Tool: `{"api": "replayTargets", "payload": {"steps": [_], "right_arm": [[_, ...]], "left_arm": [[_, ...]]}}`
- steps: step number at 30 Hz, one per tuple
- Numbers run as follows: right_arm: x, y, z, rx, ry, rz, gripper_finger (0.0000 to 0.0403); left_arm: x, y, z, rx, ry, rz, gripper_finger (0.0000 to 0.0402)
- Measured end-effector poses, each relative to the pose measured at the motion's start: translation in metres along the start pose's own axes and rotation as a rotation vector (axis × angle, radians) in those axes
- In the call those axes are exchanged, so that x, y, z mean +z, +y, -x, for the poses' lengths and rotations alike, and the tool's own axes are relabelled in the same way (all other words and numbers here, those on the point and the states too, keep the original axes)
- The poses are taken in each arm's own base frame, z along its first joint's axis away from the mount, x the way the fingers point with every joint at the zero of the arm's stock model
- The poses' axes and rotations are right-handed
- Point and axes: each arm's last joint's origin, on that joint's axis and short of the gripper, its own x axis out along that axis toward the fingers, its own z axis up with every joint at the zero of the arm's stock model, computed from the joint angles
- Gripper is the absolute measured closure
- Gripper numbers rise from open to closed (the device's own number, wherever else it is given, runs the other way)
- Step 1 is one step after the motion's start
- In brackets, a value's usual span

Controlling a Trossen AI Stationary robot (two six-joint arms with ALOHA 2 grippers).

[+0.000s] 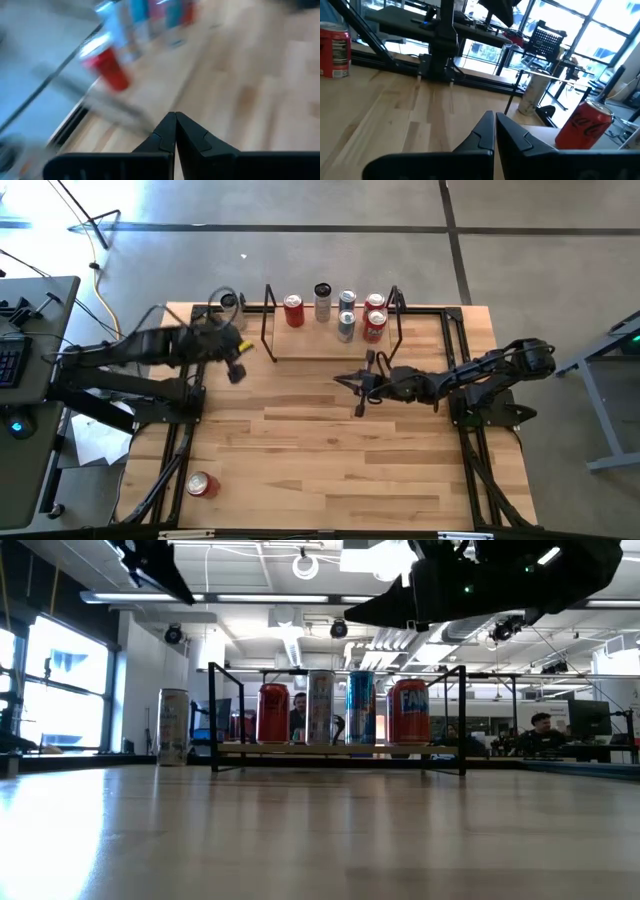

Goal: Place canned beverage on shelf
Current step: Put the white yellow soda can on the shelf aligned with the other white yellow soda can

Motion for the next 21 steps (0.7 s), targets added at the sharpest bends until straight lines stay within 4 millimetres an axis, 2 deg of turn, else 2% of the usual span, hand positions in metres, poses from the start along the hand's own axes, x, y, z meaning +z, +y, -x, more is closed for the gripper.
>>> {"api": "replayTargets", "payload": {"steps": [4, 7, 13, 16, 21], "right_arm": [[0.0, -0.001, 0.0, -0.006, -0.004, 0.027, 0.0402], [0.001, -0.004, -0.001, -0.016, -0.014, 0.035, 0.0402], [0.0, -0.005, -0.001, -0.016, -0.013, 0.041, 0.0402], [0.0, -0.005, -0.001, -0.015, -0.01, 0.049, 0.0402], [-0.003, -0.004, -0.001, -0.005, 0.02, 0.058, 0.0402]], "left_arm": [[0.012, 0.029, 0.001, 0.158, 0.142, 0.114, 0.0401], [0.024, 0.052, -0.006, 0.233, 0.256, 0.16, 0.0401], [0.048, 0.096, -0.039, 0.167, 0.44, 0.281, 0.0398], [0.057, 0.117, -0.057, 0.19, 0.521, 0.293, 0.0387], [0.057, 0.145, -0.082, 0.274, 0.711, 0.296, 0.0351]]}}
